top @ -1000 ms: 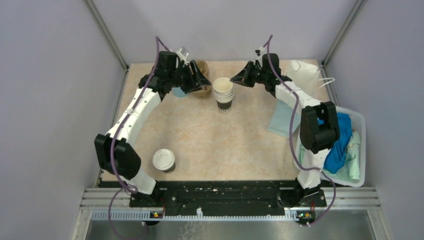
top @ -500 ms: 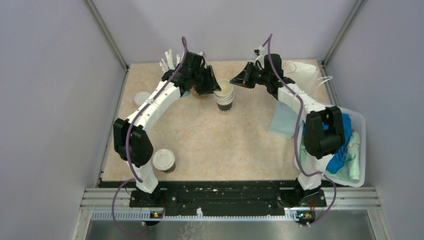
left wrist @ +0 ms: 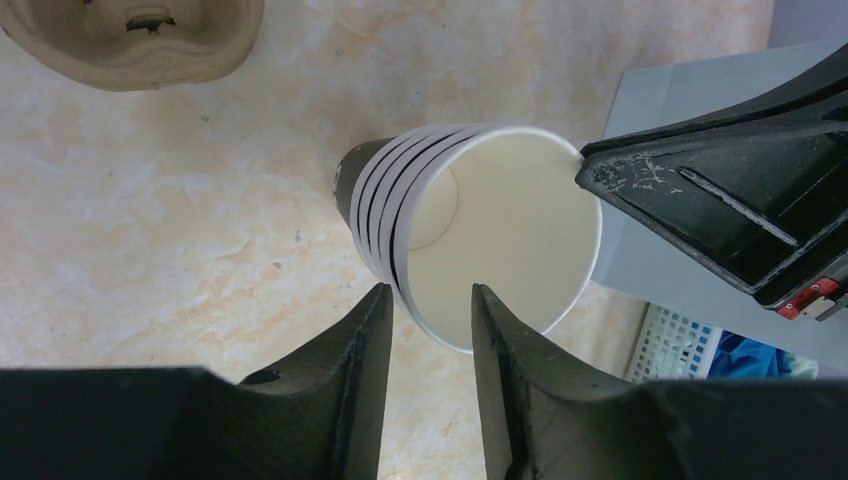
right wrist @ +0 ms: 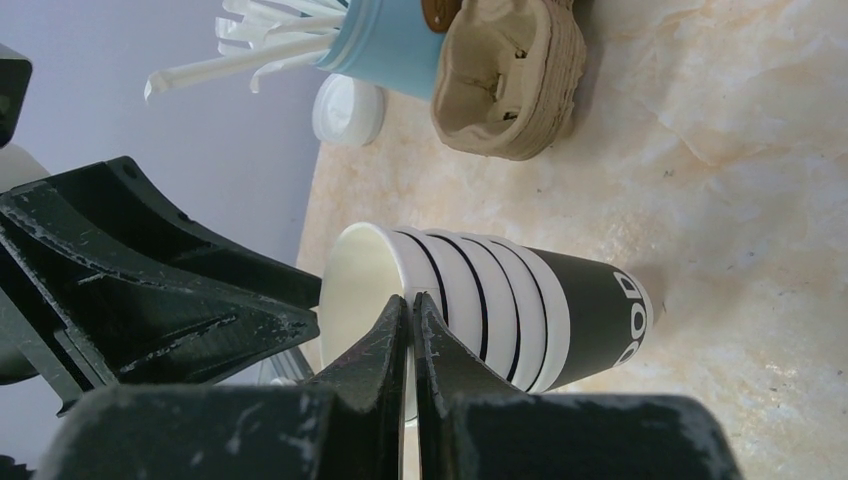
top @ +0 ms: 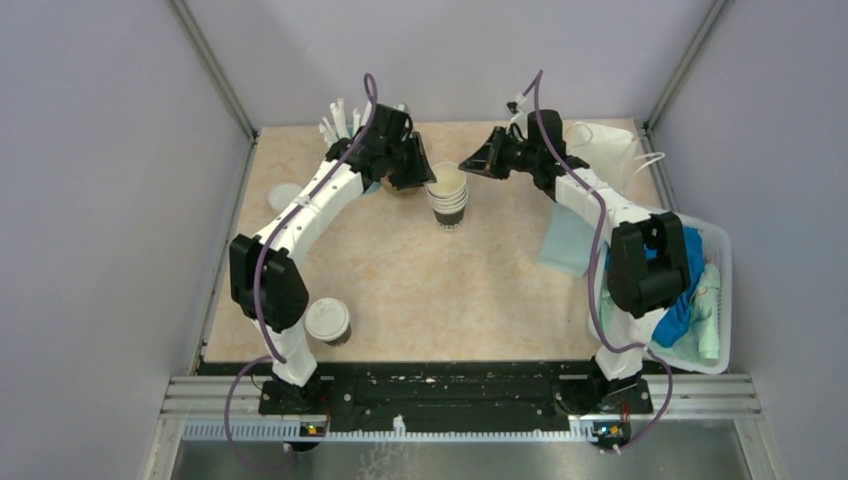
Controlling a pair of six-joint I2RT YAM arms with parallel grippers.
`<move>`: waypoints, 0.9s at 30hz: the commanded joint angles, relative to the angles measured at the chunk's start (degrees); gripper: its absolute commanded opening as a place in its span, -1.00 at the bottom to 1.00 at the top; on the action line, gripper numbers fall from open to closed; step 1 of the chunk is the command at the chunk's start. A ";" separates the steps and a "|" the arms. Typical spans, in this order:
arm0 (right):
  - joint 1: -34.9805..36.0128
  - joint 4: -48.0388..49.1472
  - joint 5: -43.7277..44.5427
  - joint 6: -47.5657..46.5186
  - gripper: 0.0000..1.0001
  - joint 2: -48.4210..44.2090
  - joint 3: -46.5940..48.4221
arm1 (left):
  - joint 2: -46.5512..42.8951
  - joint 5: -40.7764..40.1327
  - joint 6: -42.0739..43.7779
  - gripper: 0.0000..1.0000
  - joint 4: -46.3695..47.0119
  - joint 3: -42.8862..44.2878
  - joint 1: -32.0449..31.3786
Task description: Pack the takeout coffee
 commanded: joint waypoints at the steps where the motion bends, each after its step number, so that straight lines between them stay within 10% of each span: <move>1: 0.47 3.78 -1.54 -0.30 -1.00 -2.71 0.27 | 1.77 -0.20 0.74 -0.21 0.32 2.79 -0.31; 12: 1.35 -0.35 0.14 -2.23 -0.98 -2.05 2.49 | 2.66 -0.96 2.87 -0.83 -0.07 3.51 -0.29; 19: 1.32 -19.70 6.29 -10.82 -0.07 -3.94 7.29 | -1.03 1.18 1.36 -1.00 4.62 -1.41 0.09; 27: 0.94 -23.66 8.12 -12.52 0.28 -8.56 5.13 | -4.28 1.92 -1.54 -1.00 7.91 -5.13 1.01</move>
